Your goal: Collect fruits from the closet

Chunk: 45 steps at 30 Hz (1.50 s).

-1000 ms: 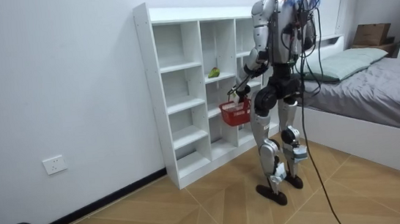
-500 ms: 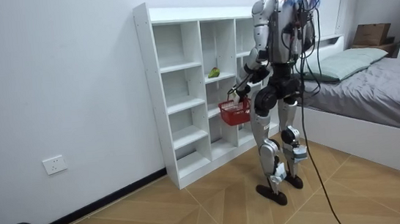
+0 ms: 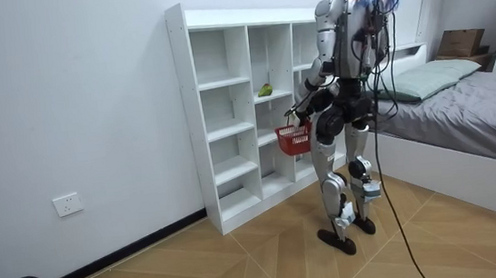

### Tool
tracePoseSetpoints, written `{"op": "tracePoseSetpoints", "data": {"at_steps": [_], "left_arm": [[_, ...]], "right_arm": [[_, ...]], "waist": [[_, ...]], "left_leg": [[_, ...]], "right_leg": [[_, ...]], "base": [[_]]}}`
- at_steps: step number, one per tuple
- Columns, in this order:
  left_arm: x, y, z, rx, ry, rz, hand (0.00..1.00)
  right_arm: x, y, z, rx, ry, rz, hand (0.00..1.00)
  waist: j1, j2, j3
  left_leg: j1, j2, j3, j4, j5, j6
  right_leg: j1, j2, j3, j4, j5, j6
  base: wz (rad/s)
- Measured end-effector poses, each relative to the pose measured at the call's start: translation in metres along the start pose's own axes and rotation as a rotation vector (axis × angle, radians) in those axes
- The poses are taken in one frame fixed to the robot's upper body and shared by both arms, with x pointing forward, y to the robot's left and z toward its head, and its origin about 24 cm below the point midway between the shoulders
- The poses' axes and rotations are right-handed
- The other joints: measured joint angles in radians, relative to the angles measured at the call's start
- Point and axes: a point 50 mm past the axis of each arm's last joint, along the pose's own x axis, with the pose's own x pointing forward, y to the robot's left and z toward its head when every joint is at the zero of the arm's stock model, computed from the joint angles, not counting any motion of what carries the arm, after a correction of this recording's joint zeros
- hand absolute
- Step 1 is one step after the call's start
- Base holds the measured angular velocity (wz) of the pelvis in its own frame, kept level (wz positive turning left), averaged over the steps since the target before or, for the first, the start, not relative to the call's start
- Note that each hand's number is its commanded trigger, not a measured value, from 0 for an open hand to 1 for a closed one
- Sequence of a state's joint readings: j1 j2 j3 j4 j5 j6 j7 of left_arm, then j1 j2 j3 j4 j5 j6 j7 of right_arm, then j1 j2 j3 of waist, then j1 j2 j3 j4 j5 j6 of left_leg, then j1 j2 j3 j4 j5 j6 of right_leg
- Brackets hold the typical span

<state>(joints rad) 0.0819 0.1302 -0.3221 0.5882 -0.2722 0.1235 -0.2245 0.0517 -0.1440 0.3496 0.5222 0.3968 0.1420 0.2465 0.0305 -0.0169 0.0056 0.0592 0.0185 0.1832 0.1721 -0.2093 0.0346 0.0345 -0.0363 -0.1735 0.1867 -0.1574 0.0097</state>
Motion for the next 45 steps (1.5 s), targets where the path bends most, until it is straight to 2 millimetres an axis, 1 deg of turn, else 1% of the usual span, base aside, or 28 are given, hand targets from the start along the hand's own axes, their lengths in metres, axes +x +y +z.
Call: {"op": "tracePoseSetpoints", "data": {"at_steps": [3, 8, 11, 13, 14, 22, 25, 33, 36, 39, 45], "left_arm": [[0.000, 0.000, 0.000, 0.001, 0.000, 0.002, 1.00], [0.000, -0.002, -0.001, 0.011, 0.006, -0.007, 1.00], [0.001, -0.003, -0.001, 0.011, 0.006, -0.008, 1.00], [0.001, -0.003, -0.001, 0.011, 0.006, -0.008, 1.00], [0.001, -0.003, -0.001, 0.010, 0.006, -0.008, 1.00], [0.001, -0.004, -0.001, 0.012, 0.007, -0.013, 1.00], [0.001, -0.006, -0.002, 0.020, 0.011, -0.022, 1.00], [0.002, -0.009, -0.002, 0.020, 0.012, -0.032, 1.00], [0.002, -0.009, -0.004, 0.035, 0.022, -0.039, 1.00], [0.001, -0.010, -0.005, 0.035, 0.027, -0.042, 1.00], [0.000, -0.013, -0.011, 0.049, 0.049, -0.063, 1.00]], "right_arm": [[0.000, -0.001, -0.007, 0.005, 0.029, -0.023, 1.00], [0.001, 0.000, -0.009, 0.000, 0.038, -0.034, 1.00], [0.003, -0.001, -0.010, 0.003, 0.047, -0.058, 1.00], [0.004, -0.001, -0.008, 0.001, 0.042, -0.058, 1.00], [0.004, -0.001, -0.007, 0.001, 0.041, -0.059, 1.00], [0.005, -0.002, -0.005, 0.000, 0.037, -0.086, 1.00], [0.006, -0.002, -0.005, 0.010, 0.036, -0.094, 1.00], [0.008, -0.005, -0.005, 0.104, 0.034, -0.116, 1.00], [0.010, -0.007, -0.012, 0.144, 0.058, -0.127, 1.00], [0.009, -0.011, -0.019, 0.157, 0.093, -0.148, 1.00], [0.007, -0.017, -0.035, 0.168, 0.166, -0.181, 1.00]], "waist": [[0.004, 0.000, 0.0001], [0.003, -0.002, 0.0021], [0.002, -0.006, 0.0067], [0.003, -0.012, 0.0110], [0.003, -0.012, 0.0114], [0.002, -0.009, 0.0112], [0.002, -0.005, 0.0089], [0.000, -0.004, 0.0083], [0.000, -0.004, 0.0083], [0.000, -0.004, 0.0083], [0.000, -0.003, 0.0082]], "left_leg": [[-0.003, 0.000, -0.005, 0.000, 0.000, 0.000], [-0.004, -0.001, -0.010, 0.001, 0.000, 0.000], [-0.005, -0.010, -0.023, 0.004, 0.000, 0.000], [-0.006, -0.010, -0.026, 0.006, 0.000, 0.001], [-0.006, -0.010, -0.029, 0.006, 0.000, 0.001], [-0.014, -0.011, -0.053, 0.017, 0.000, 0.002], [-0.016, -0.013, -0.055, 0.017, 0.000, 0.002], [-0.016, -0.015, -0.066, 0.018, 0.000, 0.002], [-0.014, -0.015, -0.072, 0.019, 0.000, 0.002], [-0.016, -0.015, -0.077, 0.025, 0.000, 0.002], [-0.018, -0.015, -0.080, 0.029, 0.000, 0.002]], "right_leg": [[0.002, -0.001, -0.008, 0.000, 0.000, 0.000], [0.005, -0.003, -0.023, 0.000, 0.000, 0.000], [0.009, -0.005, -0.028, -0.001, 0.000, 0.000], [0.010, -0.006, -0.031, -0.002, 0.000, 0.000], [0.011, -0.006, -0.032, -0.002, 0.000, 0.000], [0.018, -0.010, -0.051, -0.002, -0.001, 0.001], [0.019, -0.010, -0.053, -0.002, -0.001, 0.001], [0.028, -0.011, -0.063, -0.003, -0.001, 0.001], [0.034, -0.011, -0.063, -0.004, -0.001, 0.001], [0.036, -0.012, -0.073, -0.003, -0.001, 0.001], [0.038, -0.013, -0.076, -0.003, -0.001, 0.001]], "base": [[0.04], [0.05], [0.07], [0.04], [0.06], [0.08], [0.00], [0.05], [0.06], [0.05], [0.01]]}}
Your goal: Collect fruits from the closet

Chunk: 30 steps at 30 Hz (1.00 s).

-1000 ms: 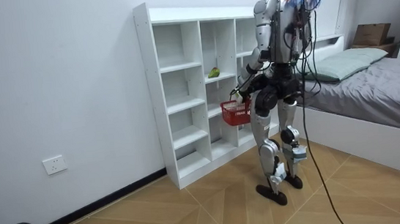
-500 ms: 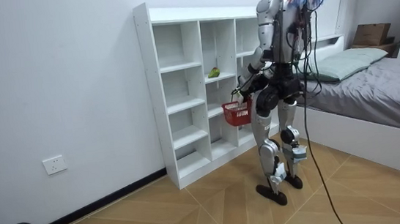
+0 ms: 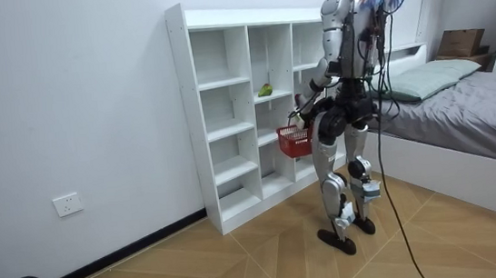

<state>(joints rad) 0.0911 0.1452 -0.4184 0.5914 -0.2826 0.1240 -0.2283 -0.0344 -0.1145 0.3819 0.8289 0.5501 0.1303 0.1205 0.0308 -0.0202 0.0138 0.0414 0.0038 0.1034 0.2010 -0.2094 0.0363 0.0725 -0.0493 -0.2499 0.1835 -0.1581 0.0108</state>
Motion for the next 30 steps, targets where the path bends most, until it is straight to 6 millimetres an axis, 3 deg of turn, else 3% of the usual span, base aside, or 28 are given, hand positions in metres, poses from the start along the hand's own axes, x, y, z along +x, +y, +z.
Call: {"op": "tracePoseSetpoints", "data": {"at_steps": [11, 18, 24, 28, 29, 30], "left_arm": [[0.003, -0.011, -0.002, 0.011, 0.008, -0.035, 1.00], [0.003, -0.010, -0.007, 0.008, 0.032, -0.031, 1.00], [0.004, -0.010, -0.007, 0.006, 0.036, -0.032, 1.00], [0.005, -0.010, -0.004, 0.010, 0.029, -0.034, 1.00], [0.005, -0.010, -0.004, 0.010, 0.029, -0.034, 1.00], [0.005, -0.010, -0.004, 0.011, 0.030, -0.033, 1.00]], "right_arm": [[0.005, 0.001, -0.008, -0.047, 0.066, 0.003, 1.00], [0.006, 0.001, -0.006, -0.058, 0.070, 0.021, 1.00], [0.008, 0.003, 0.004, -0.070, 0.047, 0.027, 1.00], [0.010, 0.006, 0.012, -0.093, 0.031, 0.034, 0.52], [0.011, 0.007, 0.013, -0.095, 0.029, 0.035, 0.16], [0.011, 0.007, 0.013, -0.096, 0.028, 0.036, 0.00]], "waist": [[0.001, 0.013, -0.0019], [0.002, 0.006, 0.0094], [0.003, 0.005, 0.0099], [0.003, 0.005, 0.0086], [0.003, 0.005, 0.0080], [0.002, 0.004, 0.0062]], "left_leg": [[-0.008, 0.000, -0.012, 0.010, 0.000, 0.000], [-0.022, -0.001, -0.025, 0.019, 0.000, 0.000], [-0.030, -0.002, -0.025, 0.022, 0.000, 0.000], [-0.031, -0.002, -0.027, 0.021, 0.000, 0.000], [-0.031, -0.002, -0.030, 0.022, 0.000, 0.000], [-0.030, -0.003, -0.029, 0.022, 0.000, 0.000]], "right_leg": [[0.000, -0.001, -0.008, 0.002, 0.000, 0.000], [-0.003, -0.003, -0.025, 0.001, 0.000, 0.000], [-0.007, -0.003, -0.027, -0.002, 0.000, 0.001], [-0.007, -0.002, -0.028, -0.003, 0.000, 0.001], [-0.006, -0.002, -0.029, -0.003, 0.000, 0.001], [-0.005, -0.002, -0.030, -0.002, 0.000, 0.001]], "base": [[0.02], [0.06], [0.00], [0.00], [0.04], [0.04]]}}
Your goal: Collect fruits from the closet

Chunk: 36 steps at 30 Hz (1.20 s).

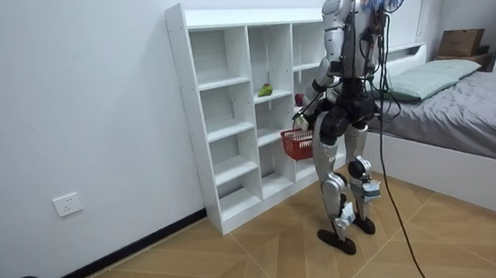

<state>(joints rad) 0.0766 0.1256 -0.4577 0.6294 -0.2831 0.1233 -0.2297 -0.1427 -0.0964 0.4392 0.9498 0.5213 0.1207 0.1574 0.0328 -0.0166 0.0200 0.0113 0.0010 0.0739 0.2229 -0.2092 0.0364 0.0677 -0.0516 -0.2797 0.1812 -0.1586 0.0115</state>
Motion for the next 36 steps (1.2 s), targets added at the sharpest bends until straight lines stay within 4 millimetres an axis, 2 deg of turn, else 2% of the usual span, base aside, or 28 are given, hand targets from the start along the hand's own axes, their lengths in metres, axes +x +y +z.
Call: {"op": "tracePoseSetpoints", "data": {"at_steps": [8, 36], "left_arm": [[-0.001, 0.004, -0.012, -0.009, 0.050, 0.014, 1.00], [0.000, 0.001, -0.013, -0.003, 0.057, -0.009, 1.00]], "right_arm": [[0.001, 0.003, -0.004, 0.003, 0.014, 0.003, 0.00], [0.001, 0.004, -0.005, 0.002, 0.016, 0.022, 0.00]], "waist": [[0.000, -0.004, -0.0028], [0.000, -0.004, -0.0033]], "left_leg": [[0.002, 0.001, -0.004, 0.003, 0.000, 0.000], [-0.005, 0.001, -0.004, 0.014, 0.000, 0.000]], "right_leg": [[0.004, 0.000, -0.001, 0.001, 0.000, 0.000], [0.003, -0.001, 0.002, 0.004, 0.000, 0.000]], "base": [[0.00], [0.00]]}}
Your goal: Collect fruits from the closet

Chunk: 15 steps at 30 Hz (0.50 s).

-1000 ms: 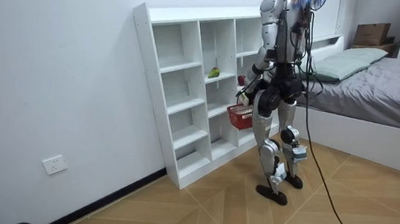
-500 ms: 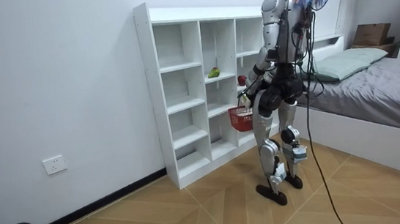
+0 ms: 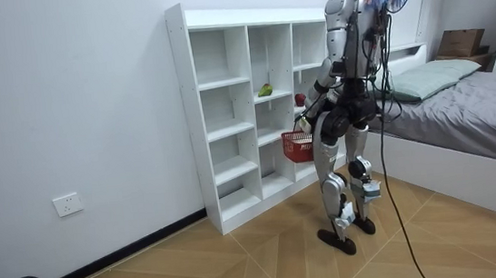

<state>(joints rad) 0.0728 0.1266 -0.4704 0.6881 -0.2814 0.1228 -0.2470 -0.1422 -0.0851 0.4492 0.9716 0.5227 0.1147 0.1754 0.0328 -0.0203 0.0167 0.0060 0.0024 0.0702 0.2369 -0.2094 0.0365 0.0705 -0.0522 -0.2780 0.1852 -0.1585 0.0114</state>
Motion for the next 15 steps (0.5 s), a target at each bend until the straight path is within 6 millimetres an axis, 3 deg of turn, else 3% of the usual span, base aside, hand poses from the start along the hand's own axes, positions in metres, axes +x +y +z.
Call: {"op": "tracePoseSetpoints", "data": {"at_steps": [15], "left_arm": [[-0.0001, 0.0010, 0.0013, 0.000, -0.004, -0.006, 1.00]], "right_arm": [[-0.0001, -0.0003, 0.0015, -0.017, -0.012, 0.000, 0.00]], "waist": [[0.000, -0.002, -0.0016]], "left_leg": [[0.001, 0.000, -0.002, 0.001, 0.000, 0.000]], "right_leg": [[0.001, 0.000, 0.000, 0.000, 0.000, 0.000]], "base": [[0.00]]}}
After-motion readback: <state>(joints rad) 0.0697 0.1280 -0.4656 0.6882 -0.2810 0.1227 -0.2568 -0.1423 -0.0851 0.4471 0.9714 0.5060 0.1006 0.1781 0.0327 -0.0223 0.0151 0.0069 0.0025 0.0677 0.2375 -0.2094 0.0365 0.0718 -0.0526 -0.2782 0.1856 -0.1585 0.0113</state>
